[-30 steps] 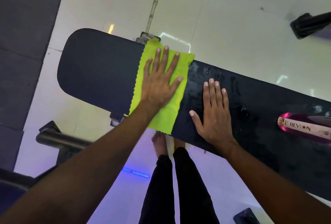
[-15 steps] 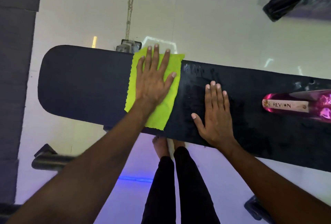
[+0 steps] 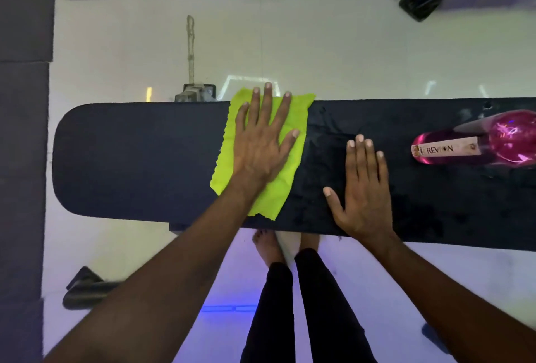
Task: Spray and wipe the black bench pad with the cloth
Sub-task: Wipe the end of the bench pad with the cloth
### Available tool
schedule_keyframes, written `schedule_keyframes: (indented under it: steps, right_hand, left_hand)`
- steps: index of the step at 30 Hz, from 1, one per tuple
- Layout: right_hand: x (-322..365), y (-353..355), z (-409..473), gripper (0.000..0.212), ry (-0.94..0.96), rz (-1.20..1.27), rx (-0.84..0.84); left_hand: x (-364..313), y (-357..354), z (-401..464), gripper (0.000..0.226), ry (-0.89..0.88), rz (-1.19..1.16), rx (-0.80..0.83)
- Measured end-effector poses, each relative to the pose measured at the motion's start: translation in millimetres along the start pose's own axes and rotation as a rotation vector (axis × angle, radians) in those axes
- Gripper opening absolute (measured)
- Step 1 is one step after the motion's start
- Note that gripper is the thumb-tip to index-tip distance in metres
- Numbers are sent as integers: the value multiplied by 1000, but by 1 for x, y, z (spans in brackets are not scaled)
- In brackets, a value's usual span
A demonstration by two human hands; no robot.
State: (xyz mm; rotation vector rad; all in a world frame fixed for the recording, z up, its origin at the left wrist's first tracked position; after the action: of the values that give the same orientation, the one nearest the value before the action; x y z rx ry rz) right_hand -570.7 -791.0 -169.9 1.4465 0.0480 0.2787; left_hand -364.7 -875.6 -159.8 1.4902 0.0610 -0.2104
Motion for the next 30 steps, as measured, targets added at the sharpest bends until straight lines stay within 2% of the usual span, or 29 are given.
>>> schedule_keyframes:
  steps: [2, 4, 7, 9, 12, 14, 17, 19, 21, 23, 26, 27, 28, 30]
  right_hand:
    - [0, 0, 1, 90, 1, 4, -6]
    - [1, 0, 2, 90, 2, 3, 0]
    - [1, 0, 1, 90, 1, 10, -1]
    - [0, 1, 1, 90, 8, 22, -7]
    - [1, 1, 1, 90, 16, 46, -10]
    - [0, 1, 1, 89, 21, 40, -17]
    - [-1, 1, 0, 89, 29, 35, -2]
    - [0, 2, -4, 88, 27, 51, 12]
    - [0, 2, -11, 88, 45, 55, 27]
    - [-3, 4, -17, 87, 95, 57, 35]
    - [-8, 4, -22, 87, 137, 70, 42]
    - [-9, 3, -22, 87, 140, 70, 40]
    - [-9, 3, -22, 87, 144, 69, 39]
    - [-7, 3, -22, 87, 145, 68, 42]
  left_hand:
    - [18, 4, -15, 67, 85, 10, -43]
    - [23, 7, -46, 66, 251, 47, -47]
    - [-11, 2, -79, 69, 412, 57, -27]
    - [-39, -2, -67, 72, 338, 31, -15]
    - [-39, -5, -42, 71, 74, 13, -10]
    - [-17, -1, -52, 68, 63, 39, -54]
    - [7, 5, -105, 65, 383, 86, -108]
    - [-14, 5, -137, 66, 582, 105, -124]
    - [-42, 0, -140, 69, 665, 86, -104]
    - [-53, -1, -120, 71, 572, 73, -72]
    - [-37, -3, -97, 69, 183, 74, -44]
    - [-24, 0, -99, 68, 155, 75, -63]
    - [-10, 3, -105, 67, 202, 81, -88]
    - [1, 8, -126, 65, 448, 97, -138]
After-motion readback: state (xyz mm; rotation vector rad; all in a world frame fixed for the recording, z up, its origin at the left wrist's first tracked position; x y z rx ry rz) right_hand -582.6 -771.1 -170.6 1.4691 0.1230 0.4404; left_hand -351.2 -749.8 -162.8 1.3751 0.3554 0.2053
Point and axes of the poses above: each hand's wrist, its own z-axis towards the middle knuckle, its own y-axis out of the back of the hand, x = y × z, the point moved 9 cm from there along z, towards the middle knuckle, and after that the axes turned 10 degrees about -x, right-handed, at the moved point
